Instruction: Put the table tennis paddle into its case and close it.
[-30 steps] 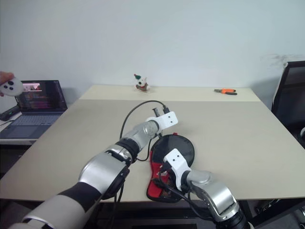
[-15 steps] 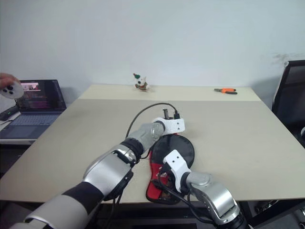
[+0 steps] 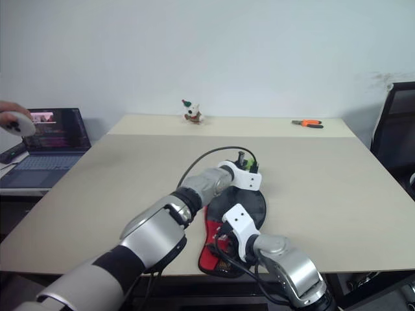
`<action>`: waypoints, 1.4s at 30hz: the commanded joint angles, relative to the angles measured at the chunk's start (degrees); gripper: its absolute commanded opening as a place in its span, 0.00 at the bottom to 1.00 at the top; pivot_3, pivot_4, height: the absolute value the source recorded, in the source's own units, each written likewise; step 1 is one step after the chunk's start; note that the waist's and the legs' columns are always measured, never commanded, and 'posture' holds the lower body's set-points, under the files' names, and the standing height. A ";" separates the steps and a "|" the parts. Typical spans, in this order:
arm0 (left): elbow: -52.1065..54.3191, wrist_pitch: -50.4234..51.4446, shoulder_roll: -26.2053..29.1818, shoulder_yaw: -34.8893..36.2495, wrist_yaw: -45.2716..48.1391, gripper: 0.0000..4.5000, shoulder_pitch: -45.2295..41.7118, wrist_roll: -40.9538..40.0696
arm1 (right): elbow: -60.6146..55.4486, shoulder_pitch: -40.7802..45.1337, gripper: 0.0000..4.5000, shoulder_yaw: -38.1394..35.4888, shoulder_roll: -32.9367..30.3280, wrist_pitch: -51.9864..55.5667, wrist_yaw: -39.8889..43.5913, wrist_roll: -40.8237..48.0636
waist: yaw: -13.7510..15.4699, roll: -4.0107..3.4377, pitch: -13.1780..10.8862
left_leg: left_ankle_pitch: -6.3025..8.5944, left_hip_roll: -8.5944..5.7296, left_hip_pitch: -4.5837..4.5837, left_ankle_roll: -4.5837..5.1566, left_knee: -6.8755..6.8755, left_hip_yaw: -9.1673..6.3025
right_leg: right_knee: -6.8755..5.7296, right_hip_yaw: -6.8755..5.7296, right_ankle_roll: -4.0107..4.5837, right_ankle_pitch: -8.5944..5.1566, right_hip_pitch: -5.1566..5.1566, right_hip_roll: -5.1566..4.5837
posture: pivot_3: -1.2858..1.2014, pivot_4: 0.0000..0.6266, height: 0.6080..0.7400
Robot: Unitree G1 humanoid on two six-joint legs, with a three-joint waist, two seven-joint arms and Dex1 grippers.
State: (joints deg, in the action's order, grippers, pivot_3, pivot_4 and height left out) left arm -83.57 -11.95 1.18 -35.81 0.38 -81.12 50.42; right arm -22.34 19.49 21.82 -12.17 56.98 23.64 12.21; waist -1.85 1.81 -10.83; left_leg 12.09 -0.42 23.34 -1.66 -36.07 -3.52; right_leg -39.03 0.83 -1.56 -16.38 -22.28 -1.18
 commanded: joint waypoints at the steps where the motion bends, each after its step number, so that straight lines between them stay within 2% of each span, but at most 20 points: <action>1: 3.29 -3.12 -2.35 -1.18 -2.66 0.01 -4.16 0.72 | 4.26 -3.66 1.00 4.91 0.28 4.63 1.10 1.37 | 0.00 0.00 0.00 | 0.00 0.00 0.00 0.00 0.00 0.00 | 0.00 0.00 0.00 0.00 0.00 0.00 | 0.52 0.24 1.00; 14: 3.57 -15.15 -7.42 -4.09 0.14 0.01 -2.05 1.10 | 5.38 -2.95 1.00 5.03 1.02 4.05 1.34 1.19 | -0.18 -0.06 0.08 | 0.00 0.00 -0.12 0.00 0.04 0.17 | -0.02 0.13 0.00 0.00 0.01 0.04 | 0.52 0.24 1.00; 19: 3.53 -15.39 -7.28 -3.94 0.11 0.01 -1.74 0.61 | 5.46 -2.87 1.00 5.07 1.17 3.99 1.35 1.15 | -0.18 -0.10 0.14 | 0.00 0.00 -0.14 0.00 0.04 0.21 | -0.03 0.16 0.00 0.00 0.03 0.05 | 0.52 0.24 1.00; 20: 3.48 -14.61 -7.06 -3.13 0.76 0.01 -1.45 -0.19 | 5.50 -2.79 1.00 4.97 1.14 3.96 1.43 1.18 | -0.18 -0.10 0.15 | 0.00 0.00 -0.14 0.00 0.04 0.21 | -0.03 0.16 0.00 0.00 0.03 0.05 | 0.52 0.24 1.00; 22: 3.25 -14.41 -6.35 -0.08 7.98 0.01 -0.15 -3.69 | 5.70 -2.51 1.00 4.80 1.09 3.96 1.61 1.23 | -0.20 -0.12 0.20 | 0.00 0.00 -0.15 0.00 0.04 0.21 | -0.03 0.16 0.00 0.00 0.03 0.05 | 0.52 0.24 1.00; 29: 3.98 -10.42 -4.00 10.67 17.97 0.58 1.56 -14.41 | 5.88 0.38 1.00 3.39 1.81 4.72 2.54 2.31 | -0.91 -0.17 0.32 | 0.00 0.05 -0.36 0.01 0.06 0.29 | -0.04 0.21 0.01 -0.01 0.18 0.09 | 0.52 0.24 1.00; 32: 4.38 -8.28 -0.77 14.43 21.68 0.81 2.32 -18.03 | 4.78 3.00 1.00 1.58 2.45 6.34 3.09 3.58 | -1.41 -0.18 0.33 | 0.00 0.05 -0.38 0.01 0.05 0.28 | -0.06 0.22 0.01 0.00 0.19 0.11 | 0.52 0.24 1.00; 34: 4.76 -6.24 2.33 18.89 25.81 0.81 3.06 -22.56 | 3.39 5.52 1.00 -0.17 2.82 8.50 3.86 5.09 | -1.84 -0.18 0.33 | 0.00 0.08 -0.39 0.01 0.06 0.31 | -0.08 0.27 0.01 0.00 0.17 0.12 | 0.52 0.24 1.00; 37: 5.50 -6.17 6.43 20.25 31.47 0.81 4.44 -24.13 | 1.93 8.14 1.00 -2.47 2.61 11.00 4.60 6.98 | -1.89 -0.19 0.32 | 0.00 0.08 -0.35 0.01 0.08 0.24 | -0.13 0.20 0.03 0.00 0.11 0.13 | 0.52 0.24 1.00; 42: 8.84 -7.29 15.02 24.92 49.65 0.81 8.68 -31.49 | -2.45 12.43 1.00 -7.65 0.55 13.81 6.69 10.94 | -1.67 -0.22 0.30 | 0.00 0.10 -0.12 0.01 0.08 0.19 | -0.07 0.16 0.32 0.14 -0.05 0.07 | 0.52 0.24 1.00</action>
State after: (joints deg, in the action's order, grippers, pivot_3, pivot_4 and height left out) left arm -77.83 -18.72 15.14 -13.20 44.90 -72.22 22.44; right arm -21.15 30.35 15.95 -11.67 70.36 28.82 20.42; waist -3.52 1.59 -10.53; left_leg 12.09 -0.31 23.33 -1.65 -36.00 -3.37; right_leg -39.08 0.96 -1.23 -16.24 -22.39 -1.14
